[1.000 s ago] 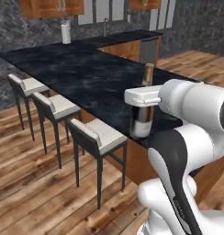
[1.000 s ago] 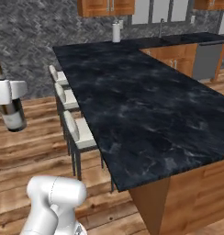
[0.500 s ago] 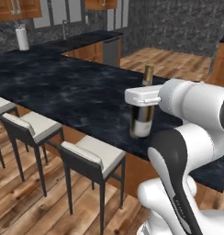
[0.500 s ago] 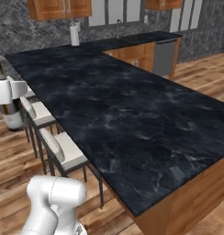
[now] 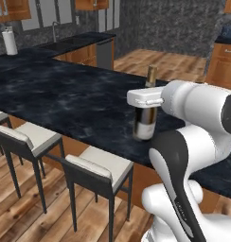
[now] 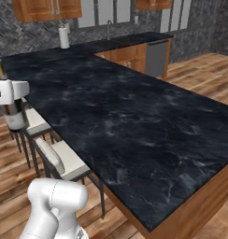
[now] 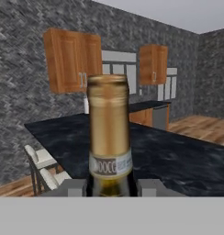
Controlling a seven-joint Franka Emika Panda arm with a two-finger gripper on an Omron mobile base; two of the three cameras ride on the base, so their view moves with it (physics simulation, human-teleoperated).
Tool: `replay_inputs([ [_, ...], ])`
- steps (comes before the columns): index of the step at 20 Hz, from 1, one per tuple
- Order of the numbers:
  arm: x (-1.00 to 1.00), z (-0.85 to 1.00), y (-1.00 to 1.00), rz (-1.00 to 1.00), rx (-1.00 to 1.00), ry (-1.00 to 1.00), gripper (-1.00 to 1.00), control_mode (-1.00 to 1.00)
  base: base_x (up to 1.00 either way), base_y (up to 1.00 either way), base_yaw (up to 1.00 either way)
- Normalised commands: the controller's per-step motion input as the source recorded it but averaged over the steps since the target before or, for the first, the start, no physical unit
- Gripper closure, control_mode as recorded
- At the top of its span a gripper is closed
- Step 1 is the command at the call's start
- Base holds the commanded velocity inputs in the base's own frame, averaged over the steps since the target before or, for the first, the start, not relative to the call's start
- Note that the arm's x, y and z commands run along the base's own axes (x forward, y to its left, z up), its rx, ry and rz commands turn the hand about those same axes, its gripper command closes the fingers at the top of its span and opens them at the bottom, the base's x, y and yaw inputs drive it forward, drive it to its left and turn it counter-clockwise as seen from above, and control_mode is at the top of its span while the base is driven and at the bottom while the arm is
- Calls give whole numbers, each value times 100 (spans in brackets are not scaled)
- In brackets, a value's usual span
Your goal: Get the candle and the wine from the cabinet and move them to the dining counter.
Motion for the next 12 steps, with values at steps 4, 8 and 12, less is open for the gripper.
replay_inputs([
  [4, 0, 0, 0, 0, 0, 0, 100, 100, 12, 3, -5],
  [8, 21, -2, 0, 0, 0, 1, 100, -100, 14, 0, -1],
  [12, 67, -8, -12, 11, 4, 5, 100, -100, 0, 0, 0],
])
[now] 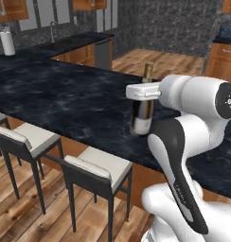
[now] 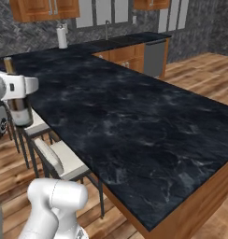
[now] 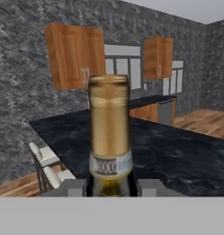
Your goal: Get the candle and the wine from the cabinet and move them to the dining counter.
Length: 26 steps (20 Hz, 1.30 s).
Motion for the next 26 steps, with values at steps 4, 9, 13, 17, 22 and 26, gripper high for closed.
replay_inputs([
  [4, 83, -17, -14, 23, 1, 8, 100, -100, 0, 0, 0],
  [9, 75, -24, -14, 27, 0, 2, 100, -100, 0, 0, 0],
  [13, 54, -29, -13, 28, 0, -3, 100, -100, 0, 0, 0],
  [17, 27, -31, -14, 26, -1, -11, 100, -100, 0, 0, 0],
  [22, 7, -19, -17, 14, -7, -3, 100, -100, 0, 0, 0],
  [26, 18, -16, -20, 1, -4, 0, 100, -100, 0, 0, 0],
])
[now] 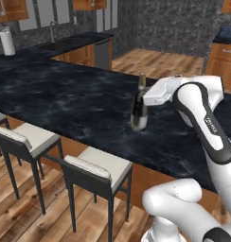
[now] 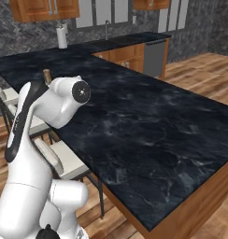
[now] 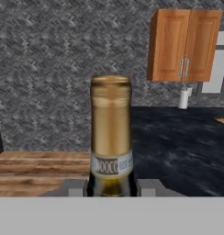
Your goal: Get the candle and the wine from the cabinet and move them to the dining counter.
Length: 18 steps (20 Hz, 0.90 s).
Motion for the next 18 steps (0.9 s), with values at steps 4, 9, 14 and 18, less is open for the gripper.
replay_inputs([
  [4, 2, -12, -18, 0, -2, 0, 100, -100, 0, 0, 0],
  [9, 2, -16, -18, 0, 0, -1, 100, -100, 0, 0, 0],
  [14, 4, -36, -36, 0, 0, 0, 100, -100, 0, 0, 0],
  [18, 18, -37, -30, 0, 0, -2, 100, -100, 0, 0, 0],
])
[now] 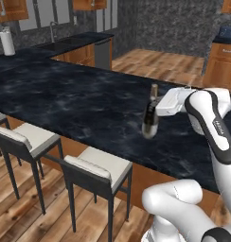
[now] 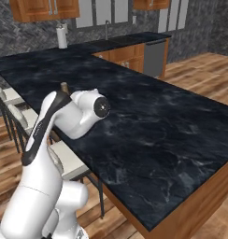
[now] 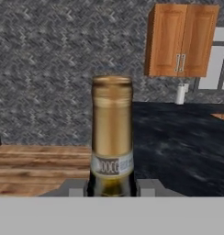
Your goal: Get the candle and the wine from the cabinet and move them to the dining counter.
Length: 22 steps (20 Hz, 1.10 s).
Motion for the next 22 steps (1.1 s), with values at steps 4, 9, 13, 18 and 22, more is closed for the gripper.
replay_inputs([
  [4, 31, -22, -35, 0, 0, 0, 100, -100, 0, 0, 0],
  [9, 38, -18, -36, 0, 0, 0, 100, -100, 0, 0, 0],
  [13, 53, -15, -40, -2, 0, 5, 100, -100, 0, 0, 0],
  [18, 49, -16, -40, -1, 0, 8, 100, -100, 0, 0, 0],
  [22, 40, -23, -31, 0, 0, 4, 100, -100, 0, 0, 0],
])
